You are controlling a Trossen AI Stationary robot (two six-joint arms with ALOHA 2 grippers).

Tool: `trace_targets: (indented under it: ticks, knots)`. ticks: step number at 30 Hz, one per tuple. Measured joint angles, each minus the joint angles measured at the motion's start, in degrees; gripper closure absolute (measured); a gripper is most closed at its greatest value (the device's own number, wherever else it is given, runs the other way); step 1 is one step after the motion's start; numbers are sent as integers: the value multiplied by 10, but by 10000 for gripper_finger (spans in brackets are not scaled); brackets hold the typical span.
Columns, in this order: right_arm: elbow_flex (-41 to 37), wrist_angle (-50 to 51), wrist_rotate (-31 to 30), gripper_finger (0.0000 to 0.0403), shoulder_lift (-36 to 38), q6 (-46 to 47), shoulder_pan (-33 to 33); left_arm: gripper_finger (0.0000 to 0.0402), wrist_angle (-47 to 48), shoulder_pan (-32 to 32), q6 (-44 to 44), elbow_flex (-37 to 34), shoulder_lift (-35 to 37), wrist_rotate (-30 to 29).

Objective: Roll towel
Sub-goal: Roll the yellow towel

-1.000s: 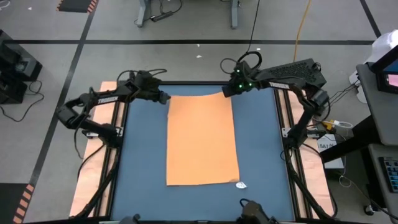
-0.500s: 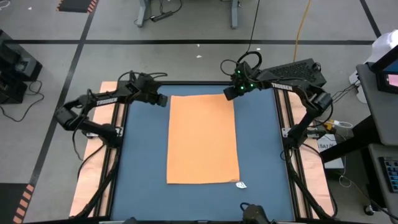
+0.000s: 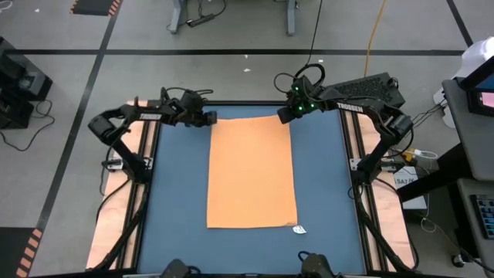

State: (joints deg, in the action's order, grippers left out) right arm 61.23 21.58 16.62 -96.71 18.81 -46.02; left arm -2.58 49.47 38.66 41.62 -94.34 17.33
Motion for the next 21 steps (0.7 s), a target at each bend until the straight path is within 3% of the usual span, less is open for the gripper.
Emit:
trace_targets:
  ticks: [7,16,21]
  knots:
    - [0,0,0,402,0,0,0,231,2,0,15,29,-17,-37]
    - [0,0,0,402,0,1,0,231,-4,-5,26,29,-58,-28]
    - [0,-1,0,402,0,2,0,271,-31,-12,-5,29,-68,-27]
